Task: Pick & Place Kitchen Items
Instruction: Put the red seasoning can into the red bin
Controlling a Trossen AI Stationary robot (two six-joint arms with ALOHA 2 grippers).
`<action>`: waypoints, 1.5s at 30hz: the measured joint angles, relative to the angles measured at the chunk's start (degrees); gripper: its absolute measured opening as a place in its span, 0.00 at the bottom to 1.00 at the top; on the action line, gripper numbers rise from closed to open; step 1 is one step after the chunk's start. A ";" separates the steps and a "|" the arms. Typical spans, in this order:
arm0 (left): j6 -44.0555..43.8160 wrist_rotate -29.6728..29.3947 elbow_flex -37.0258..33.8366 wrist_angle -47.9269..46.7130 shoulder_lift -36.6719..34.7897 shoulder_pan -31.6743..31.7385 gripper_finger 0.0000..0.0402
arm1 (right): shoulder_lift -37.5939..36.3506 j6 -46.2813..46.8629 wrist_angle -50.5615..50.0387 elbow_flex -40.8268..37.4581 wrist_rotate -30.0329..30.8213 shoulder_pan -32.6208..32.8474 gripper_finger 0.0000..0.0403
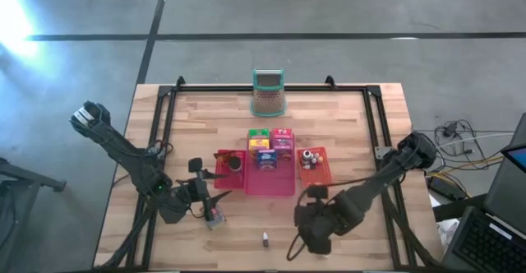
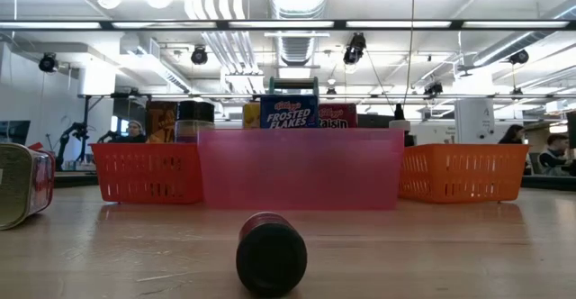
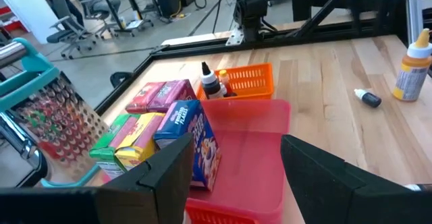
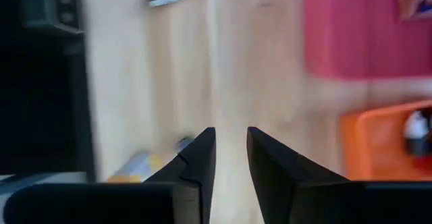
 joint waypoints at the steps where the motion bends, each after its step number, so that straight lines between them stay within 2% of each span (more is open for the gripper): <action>1: 0.00 0.00 0.00 0.03 0.01 0.00 0.57 | 0.16 1.46 -0.56 1.26 -0.89 0.69 0.22; 6: -0.07 0.01 -0.07 0.14 -0.01 0.00 0.57 | -0.20 11.76 -2.69 6.02 -4.00 4.36 0.25; 13: -0.11 0.00 -0.07 0.44 -0.01 0.00 0.57 | -1.12 23.28 -5.99 7.78 -2.58 9.12 0.31; 18: -0.13 0.02 -0.07 0.44 -0.01 0.02 0.57 | -0.68 22.27 -5.81 7.38 -0.32 10.15 0.36; 23: -1.82 0.80 -0.63 0.28 -0.01 0.02 0.57 | -0.66 13.13 -3.54 7.27 4.93 8.90 0.38; 26: -1.80 7.11 -0.54 -2.20 -0.46 0.04 0.57 | -0.66 8.56 -3.26 7.23 5.37 7.84 0.39; 31: -8.70 29.81 1.35 -7.37 -2.43 0.00 0.57 | -0.66 3.70 -3.20 7.20 8.39 7.04 0.39; 34: -12.27 38.20 1.94 -12.27 -2.94 0.01 0.57 | -0.66 1.15 -2.72 7.15 9.72 6.66 0.36; 38: -15.77 41.52 1.93 -21.68 -2.94 0.00 0.57 | -0.66 -2.49 -0.17 6.40 12.82 5.63 0.32; 41: -21.67 43.59 1.90 -28.21 -2.87 0.02 0.57 | -0.66 -6.77 3.92 4.93 13.38 4.16 0.30; 45: -31.94 42.42 1.55 -34.86 -2.87 -2.40 0.57 | -0.66 -11.29 5.78 3.23 12.52 1.69 0.28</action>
